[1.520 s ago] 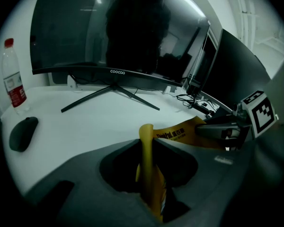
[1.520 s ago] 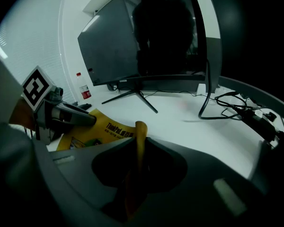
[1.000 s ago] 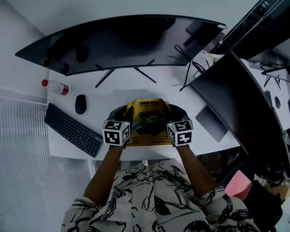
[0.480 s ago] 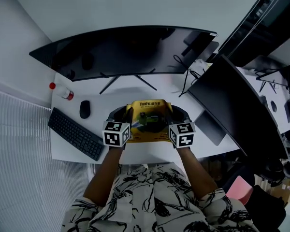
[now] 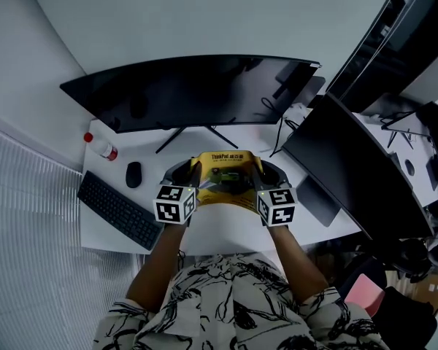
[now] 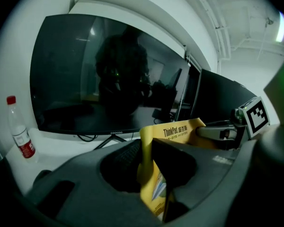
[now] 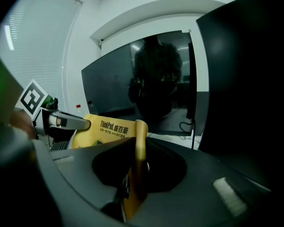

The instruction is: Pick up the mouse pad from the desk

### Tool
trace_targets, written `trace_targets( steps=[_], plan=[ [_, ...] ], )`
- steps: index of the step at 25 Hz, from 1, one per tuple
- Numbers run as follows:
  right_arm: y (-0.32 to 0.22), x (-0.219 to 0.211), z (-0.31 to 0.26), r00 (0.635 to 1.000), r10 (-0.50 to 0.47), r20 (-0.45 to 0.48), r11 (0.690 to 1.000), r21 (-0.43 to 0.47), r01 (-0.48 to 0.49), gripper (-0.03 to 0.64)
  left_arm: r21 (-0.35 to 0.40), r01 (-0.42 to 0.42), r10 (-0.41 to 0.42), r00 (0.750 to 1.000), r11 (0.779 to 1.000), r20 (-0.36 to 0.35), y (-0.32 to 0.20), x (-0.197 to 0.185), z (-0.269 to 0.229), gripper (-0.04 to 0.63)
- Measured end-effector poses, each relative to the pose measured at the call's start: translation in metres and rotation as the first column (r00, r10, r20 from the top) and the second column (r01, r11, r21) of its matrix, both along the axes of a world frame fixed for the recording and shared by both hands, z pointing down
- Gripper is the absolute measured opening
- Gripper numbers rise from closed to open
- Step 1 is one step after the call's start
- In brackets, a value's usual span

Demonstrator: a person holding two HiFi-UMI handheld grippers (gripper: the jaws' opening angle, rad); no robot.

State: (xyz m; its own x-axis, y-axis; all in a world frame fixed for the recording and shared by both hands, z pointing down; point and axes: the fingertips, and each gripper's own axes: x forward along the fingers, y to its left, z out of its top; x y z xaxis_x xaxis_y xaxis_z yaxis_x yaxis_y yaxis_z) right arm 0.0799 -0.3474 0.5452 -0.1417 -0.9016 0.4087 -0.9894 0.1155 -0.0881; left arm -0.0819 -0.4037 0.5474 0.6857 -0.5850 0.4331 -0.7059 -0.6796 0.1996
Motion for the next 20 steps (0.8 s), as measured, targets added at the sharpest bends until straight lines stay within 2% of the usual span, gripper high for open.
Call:
trace_targets(
  steps=[20],
  plan=[
    [-0.014,-0.003,-0.080,0.999,0.003,-0.043,0.988,0.156,0.004,0.072,0.148,0.004,0.005,0.998,0.989,-0.066,-0.017,-0.006,-0.080,0.080]
  ],
)
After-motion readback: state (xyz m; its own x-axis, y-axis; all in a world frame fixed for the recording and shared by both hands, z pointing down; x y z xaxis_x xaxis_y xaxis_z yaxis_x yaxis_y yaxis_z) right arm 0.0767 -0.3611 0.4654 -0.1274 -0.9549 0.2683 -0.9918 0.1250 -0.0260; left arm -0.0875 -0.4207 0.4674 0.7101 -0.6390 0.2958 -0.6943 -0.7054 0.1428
